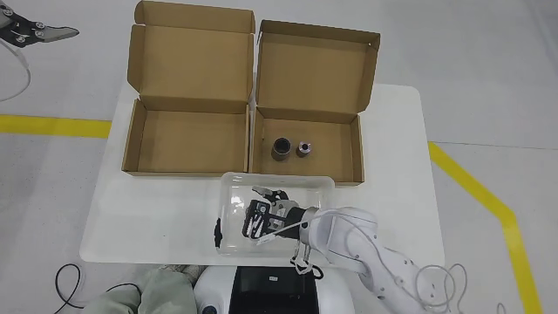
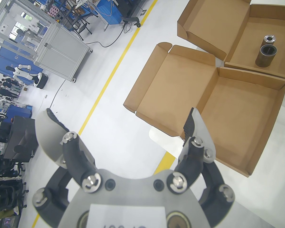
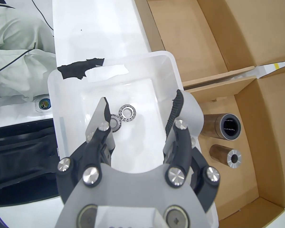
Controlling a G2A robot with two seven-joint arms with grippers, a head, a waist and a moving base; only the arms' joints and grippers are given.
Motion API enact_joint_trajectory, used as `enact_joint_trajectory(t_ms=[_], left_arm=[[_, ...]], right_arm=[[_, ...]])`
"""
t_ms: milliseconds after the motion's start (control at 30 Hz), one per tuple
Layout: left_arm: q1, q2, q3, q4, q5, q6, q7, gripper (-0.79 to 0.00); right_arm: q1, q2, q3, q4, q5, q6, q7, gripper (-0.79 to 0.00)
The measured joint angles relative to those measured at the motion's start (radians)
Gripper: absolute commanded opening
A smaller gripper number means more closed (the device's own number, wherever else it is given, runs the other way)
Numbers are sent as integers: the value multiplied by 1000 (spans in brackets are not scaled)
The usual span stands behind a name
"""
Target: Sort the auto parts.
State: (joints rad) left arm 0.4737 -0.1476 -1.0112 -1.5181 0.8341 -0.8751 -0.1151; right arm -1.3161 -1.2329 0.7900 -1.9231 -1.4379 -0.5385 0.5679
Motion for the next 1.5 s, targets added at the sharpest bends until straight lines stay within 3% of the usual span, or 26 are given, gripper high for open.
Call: enact_joint_trajectory(t_ms=[667, 700, 900, 1233, 1500], left_arm=[[0, 0, 0, 0, 0, 0, 0, 0], [0, 0, 0, 0, 0, 0, 0, 0], [0, 0, 0, 0, 0, 0, 0, 0], [0, 0, 0, 0, 0, 0, 0, 0], [0, 0, 0, 0, 0, 0, 0, 0]], right_arm=[[0, 0, -1, 1, -1, 1, -1, -332], [0, 0, -1, 1, -1, 1, -1, -228], [2, -5, -28, 40, -13, 5, -25, -222], [26, -19, -74, 117, -28, 43, -21, -265], [54, -32, -103, 178, -33, 60, -15, -345]])
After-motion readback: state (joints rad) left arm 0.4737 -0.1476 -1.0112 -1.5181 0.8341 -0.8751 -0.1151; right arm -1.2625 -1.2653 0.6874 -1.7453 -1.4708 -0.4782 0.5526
